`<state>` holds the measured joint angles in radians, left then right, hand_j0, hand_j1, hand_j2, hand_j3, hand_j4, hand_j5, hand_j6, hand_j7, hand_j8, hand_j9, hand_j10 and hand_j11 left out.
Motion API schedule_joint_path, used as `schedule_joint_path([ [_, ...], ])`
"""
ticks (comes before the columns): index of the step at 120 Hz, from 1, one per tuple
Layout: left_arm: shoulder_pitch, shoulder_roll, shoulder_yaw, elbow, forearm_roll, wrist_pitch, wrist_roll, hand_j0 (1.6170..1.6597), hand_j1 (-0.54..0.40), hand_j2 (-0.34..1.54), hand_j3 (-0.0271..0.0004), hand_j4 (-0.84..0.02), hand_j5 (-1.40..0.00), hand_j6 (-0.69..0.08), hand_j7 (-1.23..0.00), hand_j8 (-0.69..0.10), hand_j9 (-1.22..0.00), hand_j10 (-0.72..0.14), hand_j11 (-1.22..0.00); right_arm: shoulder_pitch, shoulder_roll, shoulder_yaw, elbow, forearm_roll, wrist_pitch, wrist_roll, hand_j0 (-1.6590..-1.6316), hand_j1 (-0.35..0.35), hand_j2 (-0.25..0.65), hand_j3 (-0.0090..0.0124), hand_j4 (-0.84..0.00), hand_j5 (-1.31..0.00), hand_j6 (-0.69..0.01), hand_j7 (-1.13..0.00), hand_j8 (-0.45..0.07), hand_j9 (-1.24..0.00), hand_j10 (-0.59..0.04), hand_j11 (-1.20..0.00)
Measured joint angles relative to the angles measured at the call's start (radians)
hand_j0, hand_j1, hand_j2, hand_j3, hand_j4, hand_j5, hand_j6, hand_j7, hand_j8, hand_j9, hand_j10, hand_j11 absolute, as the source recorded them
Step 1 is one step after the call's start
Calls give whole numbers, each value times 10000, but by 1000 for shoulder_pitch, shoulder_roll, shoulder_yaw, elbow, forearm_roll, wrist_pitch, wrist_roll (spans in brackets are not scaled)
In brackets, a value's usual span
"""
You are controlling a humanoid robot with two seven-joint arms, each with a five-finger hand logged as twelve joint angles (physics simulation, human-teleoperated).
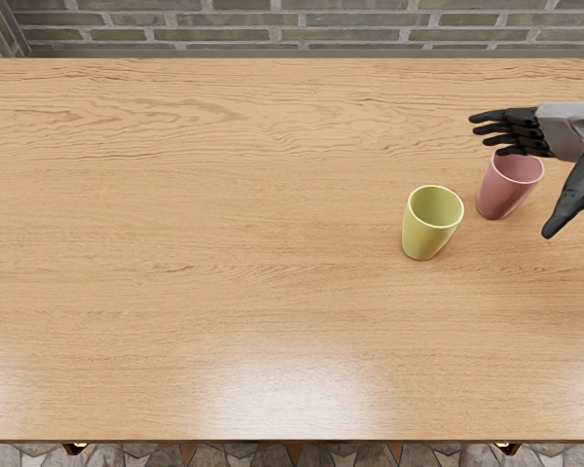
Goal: Pick up cup and place in cup with right hand
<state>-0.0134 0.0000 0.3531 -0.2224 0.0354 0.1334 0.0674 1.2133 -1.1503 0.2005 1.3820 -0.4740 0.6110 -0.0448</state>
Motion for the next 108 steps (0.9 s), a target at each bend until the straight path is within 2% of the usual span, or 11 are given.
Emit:
schedule_joint_path([
  [12,0,0,0,0,0,0,0,16581,3489,3,-2,-2,-4,-3,-3,-3,-3,-2,-3,2,4,6,12,0,0,-7,-16581,-3150,-42,0,-366,-409,-385,-400,-373,-405,-359,-403],
  [17,0,0,0,0,0,0,0,16581,3489,4,-2,-2,-4,-3,-3,-3,-3,-2,-3,3,9,24,21,0,0,-32,-16581,-3149,-43,0,-368,-409,-387,-401,-375,-406,-361,-403],
  [29,0,0,0,0,0,0,0,16581,3489,3,-2,-1,-3,-2,-3,-2,-3,-1,-3,6,13,91,51,0,0,-139,-16581,-3149,-44,0,-367,-409,-386,-401,-374,-406,-360,-403],
  [39,0,0,0,0,0,0,0,16581,3489,3,-2,-2,-3,-3,-3,-3,-3,-2,-2,13,10,167,115,-2,0,-293,-16581,-3141,-48,0,-372,-414,-392,-406,-379,-411,-365,-409],
  [50,1,0,0,0,0,0,0,16581,3489,2,-2,-1,-3,-1,-2,-1,-2,0,-2,16,30,231,177,-7,0,-413,-16581,-3131,-52,0,-376,-422,-395,-414,-383,-419,-368,-416],
  [54,0,0,0,0,0,0,0,16581,3489,2,-1,-1,-3,-2,-2,-2,-2,-1,-2,18,40,245,200,-18,0,-450,-16581,-3128,-54,0,-379,-424,-398,-416,-385,-421,-370,-418],
  [59,1,0,0,0,0,0,0,16581,3489,2,-1,-1,-3,-2,-2,-2,-2,-1,-2,18,50,257,237,-50,0,-481,-16581,-3125,-56,0,-380,-426,-399,-418,-387,-423,-372,-420],
  [67,0,0,0,0,0,0,0,16581,3490,2,-1,-2,-2,-2,-2,-2,-2,-1,-2,17,63,266,289,-107,0,-512,-16581,-3120,-58,0,-383,-428,-402,-420,-389,-425,-373,-423],
  [77,0,0,0,0,0,0,0,16581,3489,2,-1,-1,-2,-2,-2,-1,-2,-1,-2,13,104,269,328,-225,-41,-530,-16581,-3117,-58,0,-386,-431,-407,-423,-393,-428,-376,-426],
  [93,0,0,0,0,0,0,0,16581,3490,1,-1,-1,-2,-2,-1,-2,-1,-1,-1,-18,159,266,350,-394,-143,-543,-16581,-3114,-58,0,-387,-433,-409,-425,-393,-430,-376,-428],
  [108,0,0,0,0,0,0,0,16581,3490,1,-1,-1,-1,-1,-1,-1,-1,0,-1,-62,218,261,357,-490,-213,-546,-16581,-3113,-55,0,-385,-434,-407,-426,-391,-431,-374,-429],
])
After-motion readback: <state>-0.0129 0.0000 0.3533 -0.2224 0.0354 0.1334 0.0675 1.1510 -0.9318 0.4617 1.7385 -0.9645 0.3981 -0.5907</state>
